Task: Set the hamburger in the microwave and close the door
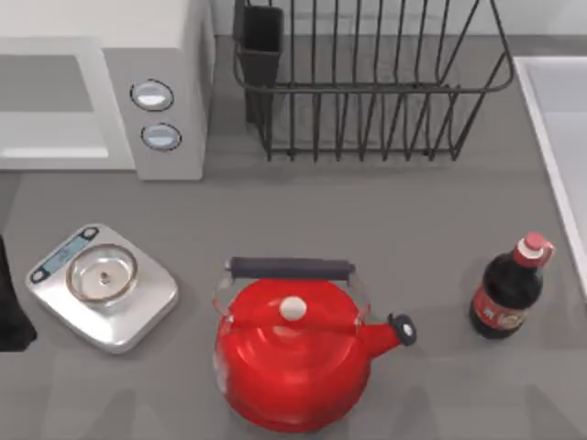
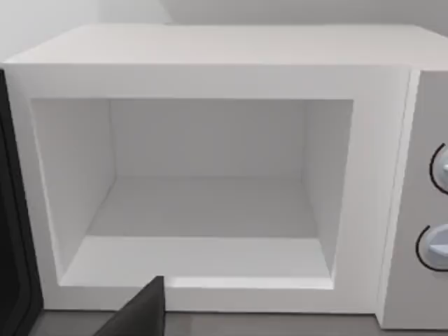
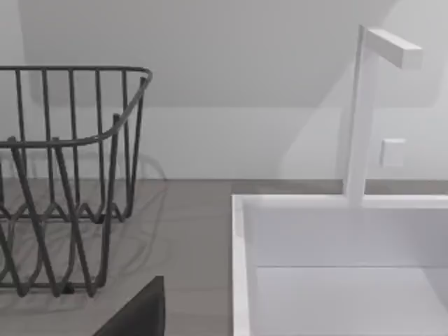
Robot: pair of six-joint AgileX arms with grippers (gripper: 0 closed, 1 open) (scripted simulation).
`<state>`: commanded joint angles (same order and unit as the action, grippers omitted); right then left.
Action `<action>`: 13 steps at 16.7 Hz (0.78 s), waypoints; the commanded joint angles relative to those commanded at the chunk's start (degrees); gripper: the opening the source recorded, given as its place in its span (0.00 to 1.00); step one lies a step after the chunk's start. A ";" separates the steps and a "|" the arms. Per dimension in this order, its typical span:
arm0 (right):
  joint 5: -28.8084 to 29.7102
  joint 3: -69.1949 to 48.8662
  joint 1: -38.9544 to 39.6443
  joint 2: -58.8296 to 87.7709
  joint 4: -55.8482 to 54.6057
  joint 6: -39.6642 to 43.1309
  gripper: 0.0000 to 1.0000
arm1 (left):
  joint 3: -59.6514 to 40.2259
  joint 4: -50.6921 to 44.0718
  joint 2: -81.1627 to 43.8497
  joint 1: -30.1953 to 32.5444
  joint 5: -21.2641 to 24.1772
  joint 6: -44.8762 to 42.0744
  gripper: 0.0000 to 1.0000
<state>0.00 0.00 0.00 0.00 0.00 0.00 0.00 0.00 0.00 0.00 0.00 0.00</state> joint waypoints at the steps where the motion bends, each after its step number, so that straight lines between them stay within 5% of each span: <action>1: 0.00 0.00 0.00 0.00 0.00 0.00 1.00 | 0.00 0.00 0.00 0.00 0.00 0.00 1.00; 6: 0.00 0.00 0.00 0.00 0.00 0.00 1.00 | -3.58 -3.03 -5.39 -0.68 -0.01 -4.39 1.00; 13: 0.00 0.00 0.00 0.00 0.00 0.00 1.00 | -20.44 -17.39 -30.75 -3.89 -0.01 -25.09 1.00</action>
<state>0.00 0.00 0.00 0.00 0.00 0.00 -20.44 -17.39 -30.75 -3.89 -0.01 -25.09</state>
